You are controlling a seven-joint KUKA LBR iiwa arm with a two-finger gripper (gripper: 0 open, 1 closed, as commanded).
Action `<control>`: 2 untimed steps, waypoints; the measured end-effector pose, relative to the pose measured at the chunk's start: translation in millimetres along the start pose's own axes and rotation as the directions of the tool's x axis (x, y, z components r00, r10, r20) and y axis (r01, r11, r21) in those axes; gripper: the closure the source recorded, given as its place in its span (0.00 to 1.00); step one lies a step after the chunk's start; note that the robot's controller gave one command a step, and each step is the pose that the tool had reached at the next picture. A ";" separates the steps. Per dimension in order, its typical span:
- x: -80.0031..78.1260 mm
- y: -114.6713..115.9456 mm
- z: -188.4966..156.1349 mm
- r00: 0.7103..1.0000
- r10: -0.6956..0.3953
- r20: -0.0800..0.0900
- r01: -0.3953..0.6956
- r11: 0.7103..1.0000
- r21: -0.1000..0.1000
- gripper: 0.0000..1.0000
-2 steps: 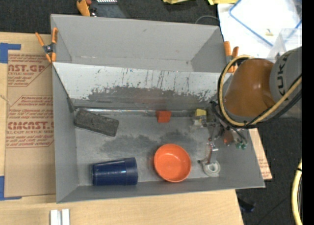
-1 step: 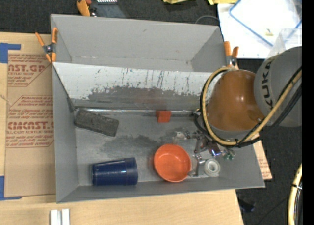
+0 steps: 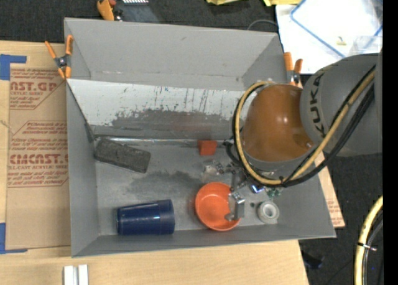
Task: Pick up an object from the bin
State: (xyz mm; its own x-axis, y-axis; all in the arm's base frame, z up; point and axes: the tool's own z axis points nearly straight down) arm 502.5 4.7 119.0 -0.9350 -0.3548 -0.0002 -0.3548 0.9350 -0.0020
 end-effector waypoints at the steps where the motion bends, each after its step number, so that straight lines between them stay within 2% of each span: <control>1: 16.6 5.2 48.3 0.962 -0.274 0.018 0.274 0.962 0.014 0.00; 2: 8.0 5.2 47.3 0.828 -0.561 0.010 0.561 0.828 0.010 1.00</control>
Offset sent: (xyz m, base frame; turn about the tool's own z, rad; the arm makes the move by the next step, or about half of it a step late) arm -0.0111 0.0005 -0.0490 -0.5952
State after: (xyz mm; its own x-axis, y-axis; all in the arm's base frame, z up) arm 493.3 6.6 71.6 -0.5747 -0.8183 -0.0091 -0.8182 0.5748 -0.0119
